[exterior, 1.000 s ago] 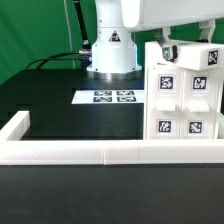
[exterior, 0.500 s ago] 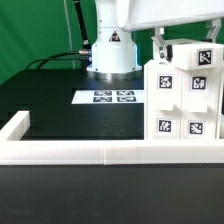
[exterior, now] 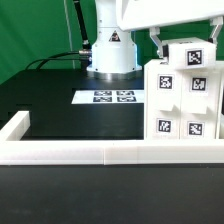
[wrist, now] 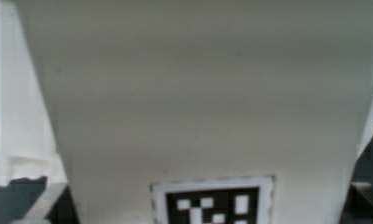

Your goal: Assemble cabinet

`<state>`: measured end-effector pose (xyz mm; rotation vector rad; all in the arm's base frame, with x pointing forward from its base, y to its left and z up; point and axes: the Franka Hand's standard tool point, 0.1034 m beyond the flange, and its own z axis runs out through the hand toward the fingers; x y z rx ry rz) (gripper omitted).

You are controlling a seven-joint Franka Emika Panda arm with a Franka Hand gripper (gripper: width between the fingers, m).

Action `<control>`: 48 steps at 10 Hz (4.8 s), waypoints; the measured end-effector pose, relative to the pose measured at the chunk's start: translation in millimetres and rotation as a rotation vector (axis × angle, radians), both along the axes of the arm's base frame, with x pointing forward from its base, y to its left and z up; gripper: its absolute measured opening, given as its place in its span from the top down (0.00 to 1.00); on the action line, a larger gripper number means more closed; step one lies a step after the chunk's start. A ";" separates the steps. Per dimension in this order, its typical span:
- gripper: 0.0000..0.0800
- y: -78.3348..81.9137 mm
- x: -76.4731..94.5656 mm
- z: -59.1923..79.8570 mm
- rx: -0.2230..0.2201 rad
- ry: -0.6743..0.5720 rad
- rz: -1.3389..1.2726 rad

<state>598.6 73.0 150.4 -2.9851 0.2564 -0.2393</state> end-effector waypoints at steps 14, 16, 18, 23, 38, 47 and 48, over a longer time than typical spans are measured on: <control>0.30 -6.2 -5.2 -0.2 0.141 0.117 -0.835; 0.30 -5.6 -6.4 -0.4 0.170 0.137 -0.961; 0.30 1.2 -10.4 -0.8 0.213 0.170 -1.158; 0.30 7.1 -11.9 1.0 0.303 0.240 -1.527; 0.01 26.5 -11.3 13.3 0.467 0.353 -1.869; 0.00 33.1 -4.1 30.8 0.400 0.283 -1.432; 0.00 36.3 0.0 32.5 0.368 0.262 -1.277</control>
Offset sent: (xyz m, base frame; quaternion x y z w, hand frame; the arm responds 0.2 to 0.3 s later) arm -0.0093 -0.0009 -0.0030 0.0062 0.0035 0.1991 0.9800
